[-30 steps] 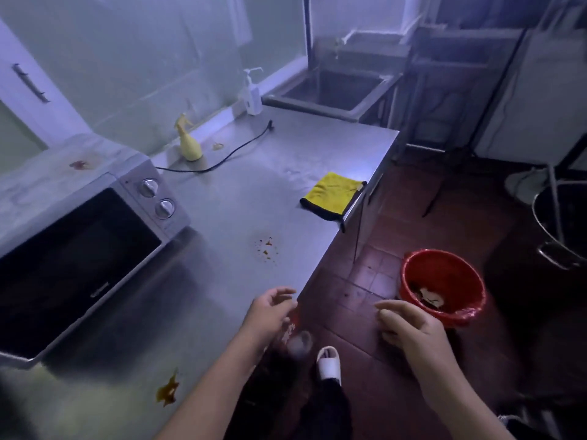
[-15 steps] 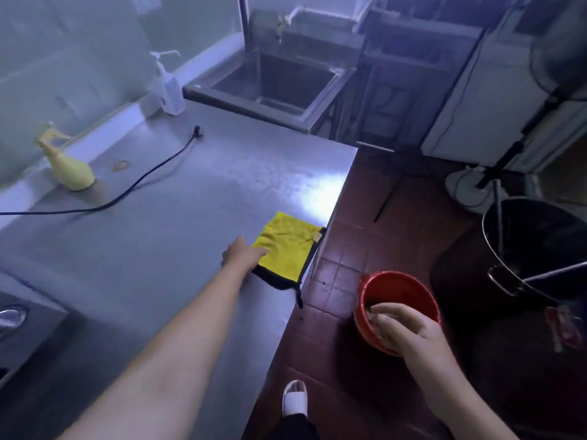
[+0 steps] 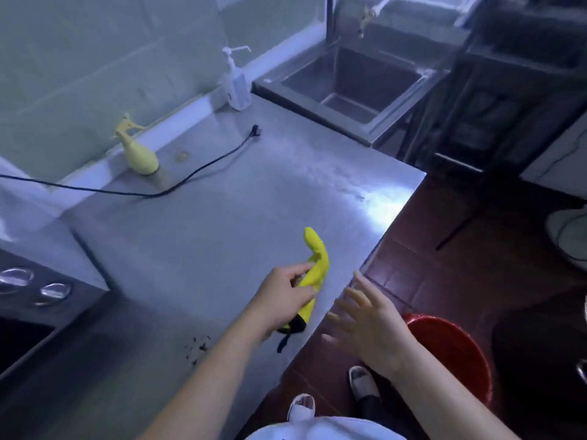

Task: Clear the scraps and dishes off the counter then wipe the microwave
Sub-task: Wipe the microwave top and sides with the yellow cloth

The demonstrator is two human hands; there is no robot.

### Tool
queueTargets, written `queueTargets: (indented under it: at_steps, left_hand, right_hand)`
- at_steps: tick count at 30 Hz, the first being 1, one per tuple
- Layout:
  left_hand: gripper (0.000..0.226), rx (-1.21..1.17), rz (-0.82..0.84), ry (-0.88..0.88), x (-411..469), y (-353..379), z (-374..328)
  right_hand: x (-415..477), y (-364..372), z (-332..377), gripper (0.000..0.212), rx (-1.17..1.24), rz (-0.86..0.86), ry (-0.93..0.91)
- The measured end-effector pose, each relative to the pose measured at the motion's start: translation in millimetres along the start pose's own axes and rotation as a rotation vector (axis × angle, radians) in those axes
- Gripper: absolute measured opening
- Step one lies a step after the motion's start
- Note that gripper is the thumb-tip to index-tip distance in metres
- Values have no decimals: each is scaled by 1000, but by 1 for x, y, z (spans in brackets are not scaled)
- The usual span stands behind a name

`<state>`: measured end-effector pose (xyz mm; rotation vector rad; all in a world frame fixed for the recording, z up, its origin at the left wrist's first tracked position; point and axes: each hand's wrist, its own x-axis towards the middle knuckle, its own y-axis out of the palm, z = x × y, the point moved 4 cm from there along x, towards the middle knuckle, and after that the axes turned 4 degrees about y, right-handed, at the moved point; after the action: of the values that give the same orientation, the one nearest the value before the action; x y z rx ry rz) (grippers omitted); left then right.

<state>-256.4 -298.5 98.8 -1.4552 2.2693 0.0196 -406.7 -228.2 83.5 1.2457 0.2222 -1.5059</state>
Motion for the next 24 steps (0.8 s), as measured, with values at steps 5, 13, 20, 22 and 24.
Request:
queueTargets:
  at_steps: [5,13,20,22,24]
  left_hand:
    - [59,55,-63,-38,-65,35,-5]
    - [59,72,-316,-256,-109,42,33]
    - [25,-117,-482,-183,-153,13,60]
    - [17,-111,-656,-199,-171,-15,81]
    - [29,-137,-808,-238,-191,-41,112]
  right_hand:
    - [23,43,9,76,36,362,329]
    - [40,41,-37,50,-185,392,475]
    - [59,55,-34,33,-488,126,277]
    - [67,66,-20,24,-597,57,97]
    - [70,82,3,12,-786,19,-164]
